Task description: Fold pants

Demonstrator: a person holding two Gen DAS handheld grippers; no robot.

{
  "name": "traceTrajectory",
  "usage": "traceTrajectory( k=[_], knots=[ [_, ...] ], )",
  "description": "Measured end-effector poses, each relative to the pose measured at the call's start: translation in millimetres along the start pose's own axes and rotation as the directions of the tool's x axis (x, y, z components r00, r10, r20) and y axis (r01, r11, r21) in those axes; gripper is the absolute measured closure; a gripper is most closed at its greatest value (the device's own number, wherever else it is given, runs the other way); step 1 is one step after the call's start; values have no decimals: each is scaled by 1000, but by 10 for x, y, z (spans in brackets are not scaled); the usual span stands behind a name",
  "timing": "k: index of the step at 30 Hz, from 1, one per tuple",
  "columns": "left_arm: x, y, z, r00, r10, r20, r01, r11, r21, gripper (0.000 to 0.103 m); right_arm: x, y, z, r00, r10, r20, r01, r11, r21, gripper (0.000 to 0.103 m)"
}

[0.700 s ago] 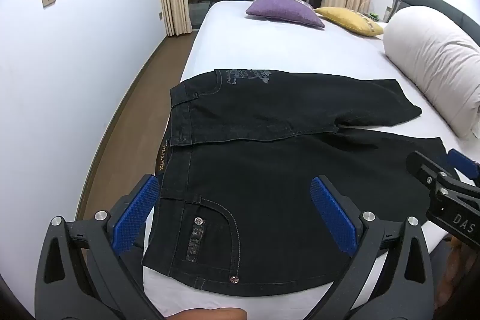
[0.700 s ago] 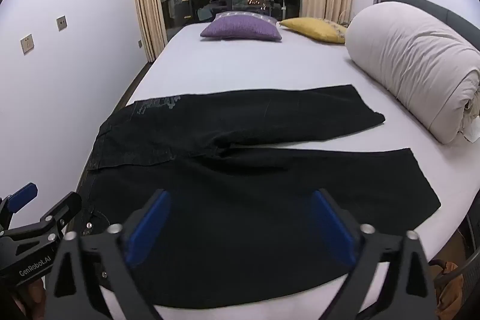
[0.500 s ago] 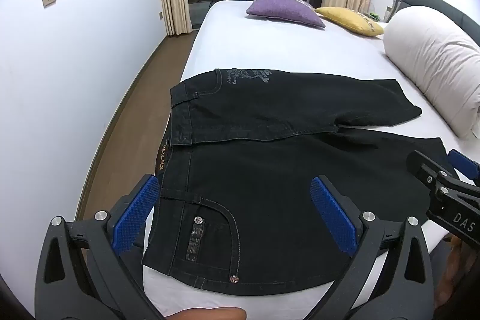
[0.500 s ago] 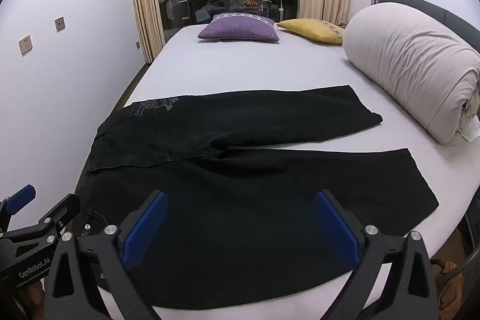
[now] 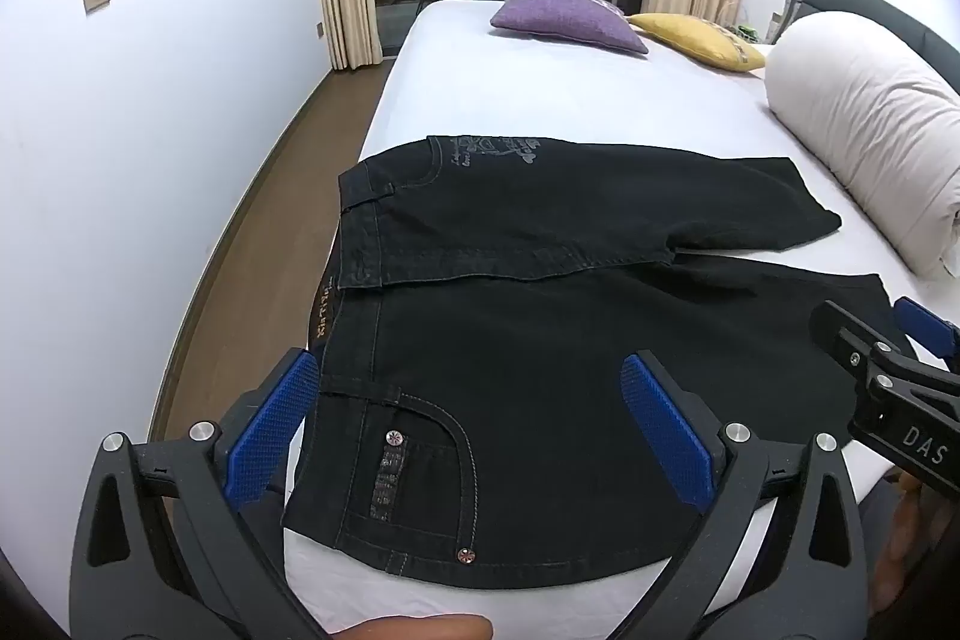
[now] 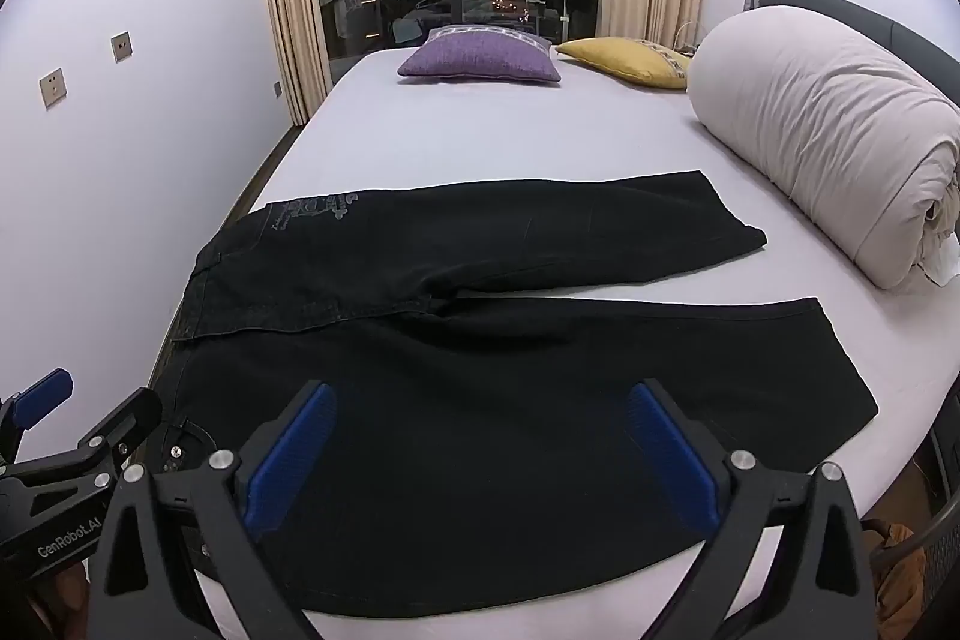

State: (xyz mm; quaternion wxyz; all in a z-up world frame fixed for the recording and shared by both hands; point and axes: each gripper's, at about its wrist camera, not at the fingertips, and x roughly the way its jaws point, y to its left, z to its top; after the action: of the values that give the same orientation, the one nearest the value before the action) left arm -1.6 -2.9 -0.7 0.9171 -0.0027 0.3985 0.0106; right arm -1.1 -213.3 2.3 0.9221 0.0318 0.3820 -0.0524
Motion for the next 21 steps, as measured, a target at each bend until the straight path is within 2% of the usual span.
traceTrajectory(
  k=[21],
  knots=[
    [-8, -1, -12, 1000, -3, -2, 3, 1000, -2, 0, -4, 19, -2, 1000, -2, -7, 2, 1000, -6, 3]
  ],
)
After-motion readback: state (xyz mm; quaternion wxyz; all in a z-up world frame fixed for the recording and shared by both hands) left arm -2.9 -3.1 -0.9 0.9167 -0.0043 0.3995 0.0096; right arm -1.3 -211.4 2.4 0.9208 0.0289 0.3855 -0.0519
